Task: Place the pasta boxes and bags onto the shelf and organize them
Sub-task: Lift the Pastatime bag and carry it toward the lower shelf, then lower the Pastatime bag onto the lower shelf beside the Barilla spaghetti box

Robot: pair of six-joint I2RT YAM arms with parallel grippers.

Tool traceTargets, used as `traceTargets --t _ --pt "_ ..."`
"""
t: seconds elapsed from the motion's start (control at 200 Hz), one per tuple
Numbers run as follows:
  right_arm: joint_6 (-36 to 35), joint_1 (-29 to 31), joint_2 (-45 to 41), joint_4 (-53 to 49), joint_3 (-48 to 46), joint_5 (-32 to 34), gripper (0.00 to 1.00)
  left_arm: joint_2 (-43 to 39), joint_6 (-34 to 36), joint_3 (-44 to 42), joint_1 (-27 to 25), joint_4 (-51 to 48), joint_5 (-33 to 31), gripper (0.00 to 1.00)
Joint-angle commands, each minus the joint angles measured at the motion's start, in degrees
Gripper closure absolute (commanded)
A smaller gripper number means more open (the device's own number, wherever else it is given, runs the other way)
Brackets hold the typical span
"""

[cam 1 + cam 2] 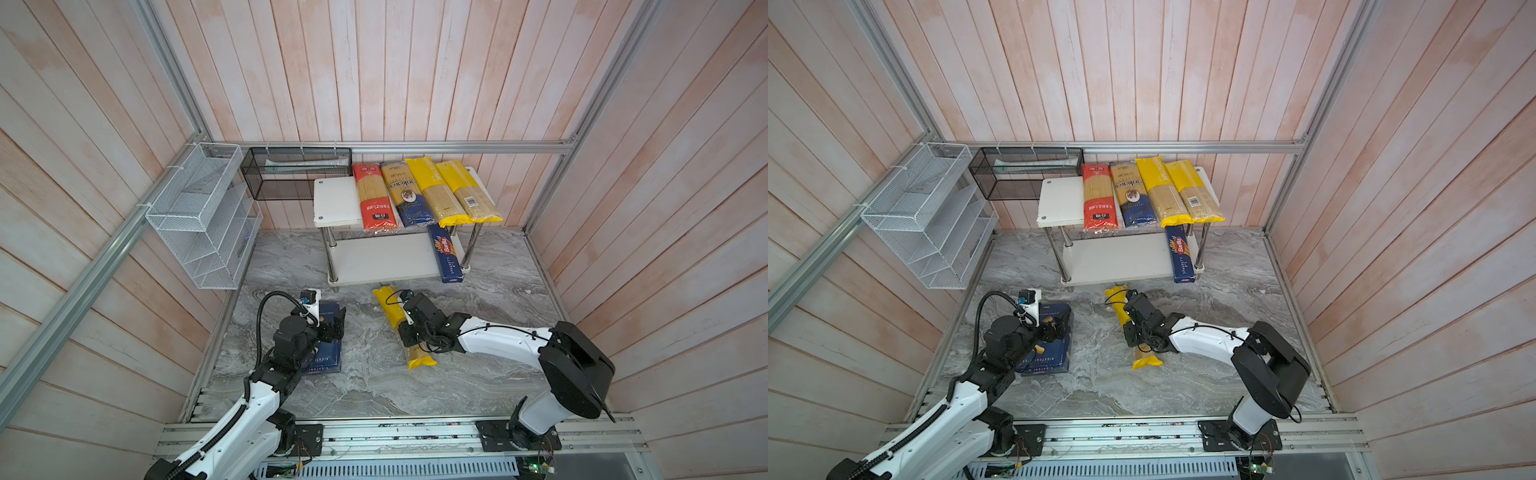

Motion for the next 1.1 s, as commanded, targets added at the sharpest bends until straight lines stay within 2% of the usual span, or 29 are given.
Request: traceTargets --t 0.0,0.33,0.515,0.685,0.9,1.095 --pt "-0.6 -1.2 -4.4 3.6 1.4 1.6 0.9 -0.9 0.0 -0.4 0.3 -0.1 0.6 0.0" --pt "-2.4 -3.7 -6.5 4.6 4.1 3.2 0.94 -0.8 0.1 -0.3 0.2 -0.1 0.7 0.0" --pt "-5.1 -7.0 -4.1 4.9 7.4 3.5 0.94 -1.3 -0.1 -0.6 0.3 -0.1 0.4 0.0" --pt "-7.1 -7.6 -2.6 4.2 11.1 5.8 0.94 -1.6 -0.2 -0.7 0.3 -0.1 0.0 0.01" --pt "-6.7 -10.6 -1.1 5.4 11.7 6.3 0.94 -1.1 0.0 -0.5 0.3 -0.1 0.5 0.01" --pt "-9.5 -13.3 1.3 5.8 14.0 8.6 0.94 -1.1 0.0 -0.5 0.2 0.0 0.5 0.0"
